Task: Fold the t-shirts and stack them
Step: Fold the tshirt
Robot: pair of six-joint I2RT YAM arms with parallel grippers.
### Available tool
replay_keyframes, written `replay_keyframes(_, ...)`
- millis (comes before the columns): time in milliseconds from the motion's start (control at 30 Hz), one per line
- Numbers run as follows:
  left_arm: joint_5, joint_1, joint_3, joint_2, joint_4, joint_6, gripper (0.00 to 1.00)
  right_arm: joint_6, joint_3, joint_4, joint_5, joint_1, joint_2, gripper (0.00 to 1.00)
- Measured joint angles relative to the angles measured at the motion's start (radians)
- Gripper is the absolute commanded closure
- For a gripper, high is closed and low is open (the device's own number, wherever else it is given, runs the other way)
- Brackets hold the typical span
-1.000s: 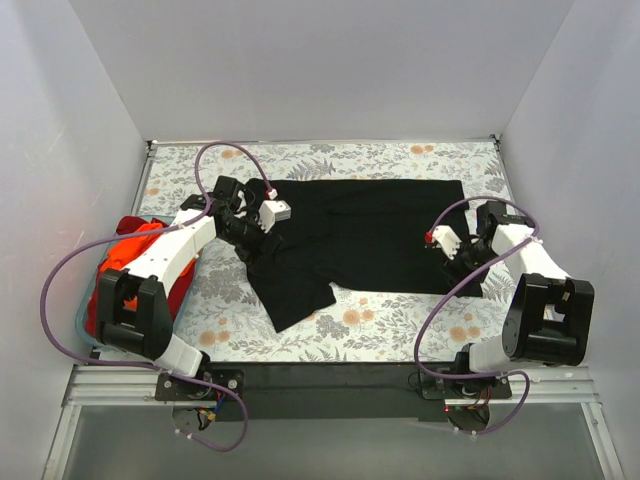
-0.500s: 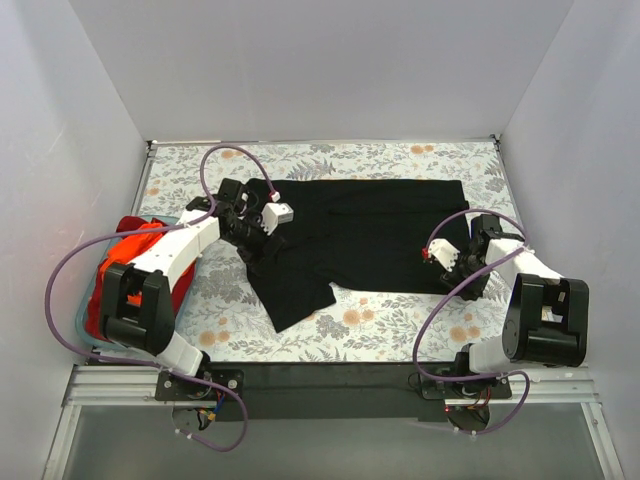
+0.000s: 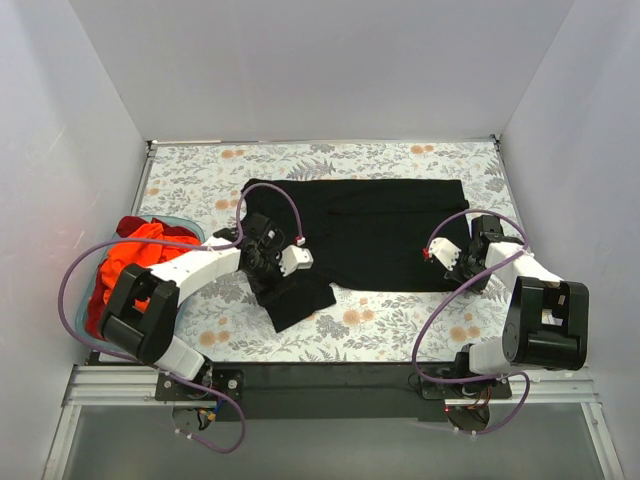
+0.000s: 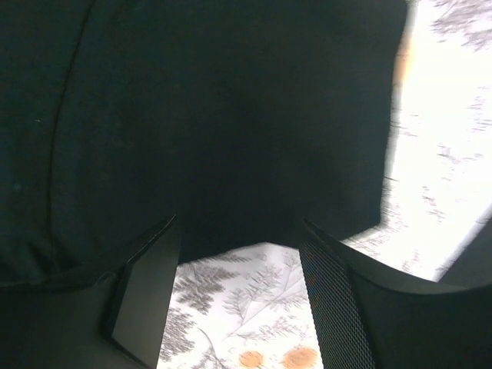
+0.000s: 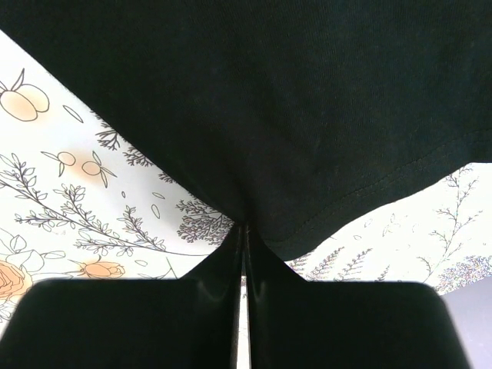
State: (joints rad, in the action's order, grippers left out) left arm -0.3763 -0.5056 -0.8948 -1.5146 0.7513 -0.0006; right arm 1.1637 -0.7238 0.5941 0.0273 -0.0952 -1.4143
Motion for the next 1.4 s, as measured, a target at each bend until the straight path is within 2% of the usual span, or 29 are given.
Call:
replay_keyframes(133,0.093,-0.044,0.074,0.001,-0.098,0.015,0.42,0.0,0.0,0.0,0.001,0.0,0.0,0.99)
replay_keyframes(267,0.161,-0.073,0.101,0.015,-0.154,0.026,0.65,0.001,0.0,0.0,0.002,0.0,0.0,0.99)
replay_keyframes(300,0.163,-0.076,0.104,0.017,-0.162,0.026,0.78,0.002,0.0,0.0,0.002,0.0,0.0,0.99)
replay_keyframes(400,0.168,-0.086,0.11,0.022,-0.181,0.029,1.0,0.003,0.0,0.001,0.002,0.0,0.0,0.99)
replay_keyframes(533,0.174,-0.092,0.11,0.029,-0.174,0.032,1.0,0.006,-0.001,0.006,0.01,0.0,0.004,0.99)
replay_keyframes(633,0.169,-0.092,0.099,0.039,-0.108,0.022,1.0,0.016,0.0,0.033,0.021,-0.001,0.031,0.99)
replay_keyframes(867,0.147,-0.092,0.015,0.187,0.108,-0.023,1.0,0.06,0.014,0.138,0.047,-0.013,0.248,0.99)
replay_keyframes(967,0.135,-0.071,-0.039,0.246,0.174,-0.029,1.0,0.084,0.006,0.177,0.061,-0.036,0.292,0.99)
replay_keyframes(1200,0.095,0.101,-0.208,0.155,0.222,-0.001,1.0,0.096,-0.18,0.222,0.099,-0.063,0.099,0.99)
replay_keyframes(1400,0.07,0.149,-0.334,0.023,0.222,0.013,1.0,0.095,-0.358,0.226,0.135,-0.062,-0.045,0.99)
